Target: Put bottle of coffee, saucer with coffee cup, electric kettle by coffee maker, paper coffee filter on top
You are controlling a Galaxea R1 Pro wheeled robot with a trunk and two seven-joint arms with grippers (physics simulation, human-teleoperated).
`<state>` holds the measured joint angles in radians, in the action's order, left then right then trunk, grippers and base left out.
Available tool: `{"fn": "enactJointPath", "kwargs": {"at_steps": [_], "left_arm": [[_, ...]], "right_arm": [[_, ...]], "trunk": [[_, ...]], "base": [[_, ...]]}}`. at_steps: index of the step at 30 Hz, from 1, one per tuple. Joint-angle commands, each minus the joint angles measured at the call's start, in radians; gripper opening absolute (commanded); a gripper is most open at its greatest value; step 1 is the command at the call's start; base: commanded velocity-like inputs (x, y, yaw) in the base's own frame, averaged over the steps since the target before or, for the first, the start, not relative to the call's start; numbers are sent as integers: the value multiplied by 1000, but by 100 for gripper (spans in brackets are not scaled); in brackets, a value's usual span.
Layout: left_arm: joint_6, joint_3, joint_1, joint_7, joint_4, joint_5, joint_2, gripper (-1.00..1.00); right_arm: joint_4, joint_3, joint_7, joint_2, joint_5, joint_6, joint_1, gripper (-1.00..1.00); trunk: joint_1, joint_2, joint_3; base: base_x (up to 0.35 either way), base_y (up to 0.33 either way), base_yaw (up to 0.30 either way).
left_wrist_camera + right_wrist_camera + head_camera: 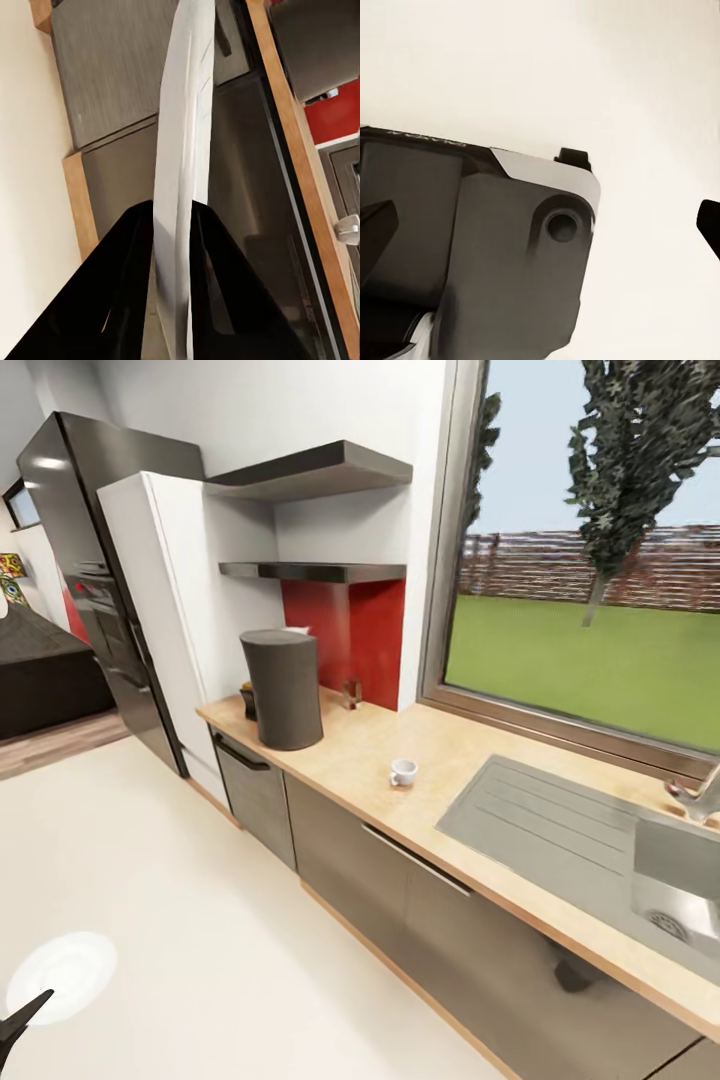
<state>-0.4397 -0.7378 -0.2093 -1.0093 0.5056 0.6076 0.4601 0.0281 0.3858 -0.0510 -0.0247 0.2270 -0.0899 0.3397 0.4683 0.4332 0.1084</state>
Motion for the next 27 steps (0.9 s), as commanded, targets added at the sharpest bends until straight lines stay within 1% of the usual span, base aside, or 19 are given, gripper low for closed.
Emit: {"fn": "enactJointPath", "kwargs": {"at_steps": [1, 23, 27], "left_arm": [[-7, -2, -1, 0, -1, 3, 0, -100], [-5, 0, -1, 1, -2, 3, -1, -100], [-5, 0, -1, 1, -1, 2, -7, -100]], "right_arm": [[1, 8, -1, 0, 10, -5, 1, 100], [2, 7, -3, 0, 12, -5, 1, 100], [2, 8, -4, 0, 12, -5, 1, 100]], "trunk": [[1, 2, 2], [1, 2, 2], [1, 2, 2]], "base": [[241, 272, 0], [237, 276, 0], [242, 266, -4]]}}
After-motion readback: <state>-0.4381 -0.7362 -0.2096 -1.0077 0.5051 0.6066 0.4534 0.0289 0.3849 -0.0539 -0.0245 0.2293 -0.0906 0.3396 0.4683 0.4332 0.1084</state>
